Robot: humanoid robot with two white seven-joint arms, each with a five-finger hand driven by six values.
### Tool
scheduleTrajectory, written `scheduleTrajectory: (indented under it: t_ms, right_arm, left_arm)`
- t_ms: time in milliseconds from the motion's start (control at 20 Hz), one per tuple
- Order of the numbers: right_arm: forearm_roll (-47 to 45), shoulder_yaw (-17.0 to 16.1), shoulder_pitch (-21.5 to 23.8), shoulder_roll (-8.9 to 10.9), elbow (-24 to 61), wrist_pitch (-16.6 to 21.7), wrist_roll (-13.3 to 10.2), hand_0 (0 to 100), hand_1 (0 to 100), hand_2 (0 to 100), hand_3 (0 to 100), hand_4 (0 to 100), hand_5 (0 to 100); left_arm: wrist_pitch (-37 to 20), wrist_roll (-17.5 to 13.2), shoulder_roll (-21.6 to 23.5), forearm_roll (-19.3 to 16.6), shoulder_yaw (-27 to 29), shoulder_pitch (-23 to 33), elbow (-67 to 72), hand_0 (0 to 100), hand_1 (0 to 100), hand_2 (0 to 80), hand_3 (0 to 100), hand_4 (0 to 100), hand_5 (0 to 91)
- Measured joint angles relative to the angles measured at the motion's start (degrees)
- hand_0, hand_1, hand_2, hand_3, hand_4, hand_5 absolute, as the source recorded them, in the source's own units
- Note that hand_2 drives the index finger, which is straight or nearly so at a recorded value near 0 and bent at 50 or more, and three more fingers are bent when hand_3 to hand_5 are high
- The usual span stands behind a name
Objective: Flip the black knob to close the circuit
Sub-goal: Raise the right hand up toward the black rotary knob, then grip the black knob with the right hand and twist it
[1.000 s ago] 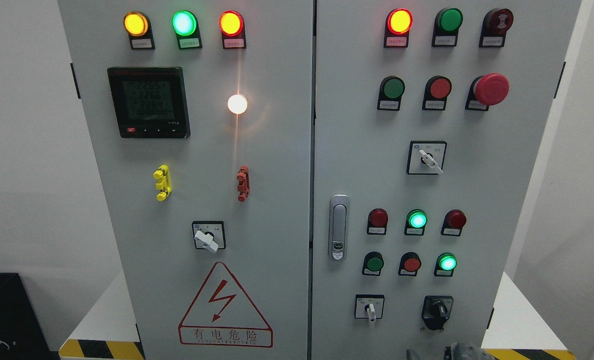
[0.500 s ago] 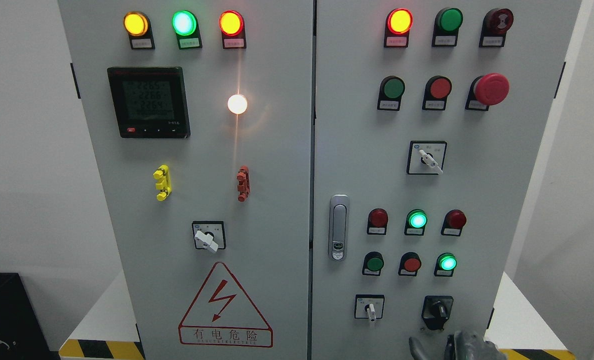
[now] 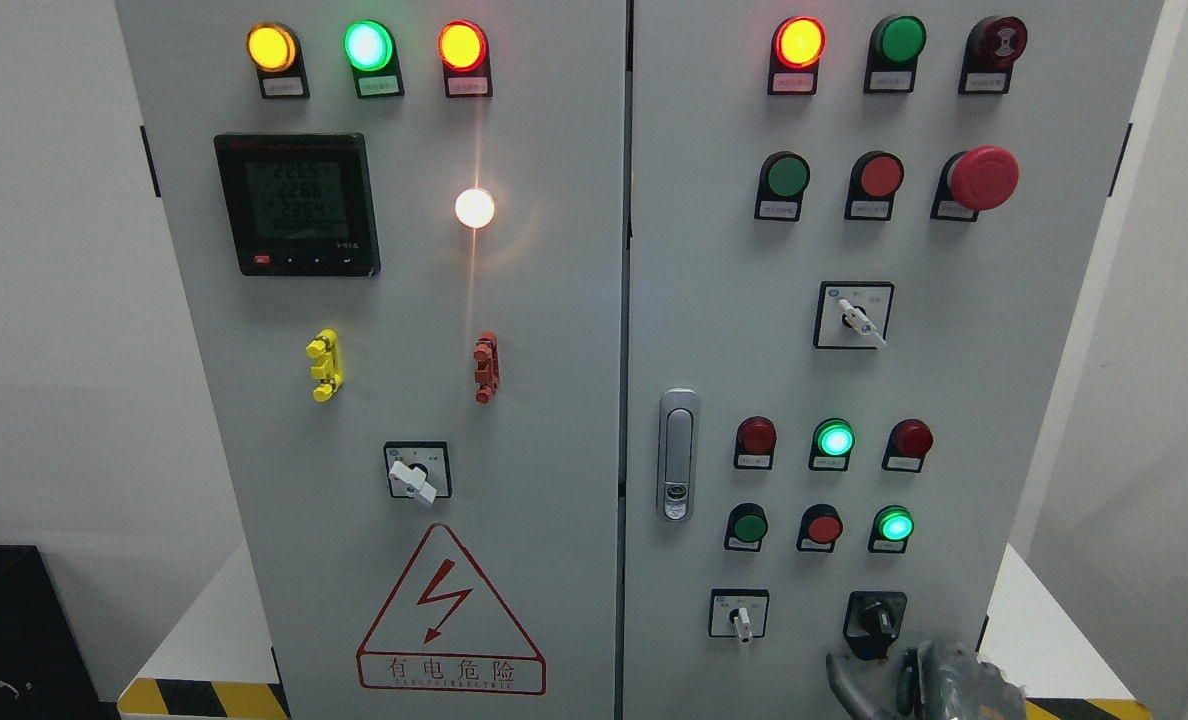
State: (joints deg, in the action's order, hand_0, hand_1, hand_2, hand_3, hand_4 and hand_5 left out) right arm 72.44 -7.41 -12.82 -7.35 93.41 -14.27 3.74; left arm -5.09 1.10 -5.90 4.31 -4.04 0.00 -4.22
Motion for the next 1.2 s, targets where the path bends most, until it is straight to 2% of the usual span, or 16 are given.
scheduleTrajectory:
  t_ms: [1200]
  right_arm:
    - [1.6, -1.9, -1.1, 0.18, -0.2, 0.0, 0.1, 0, 9, 91, 100, 94, 98]
  left_arm:
    - [0.0, 0.0, 0.0, 0.0, 0.0, 0.0, 0.0, 12, 56, 0.0, 0, 0, 0.0]
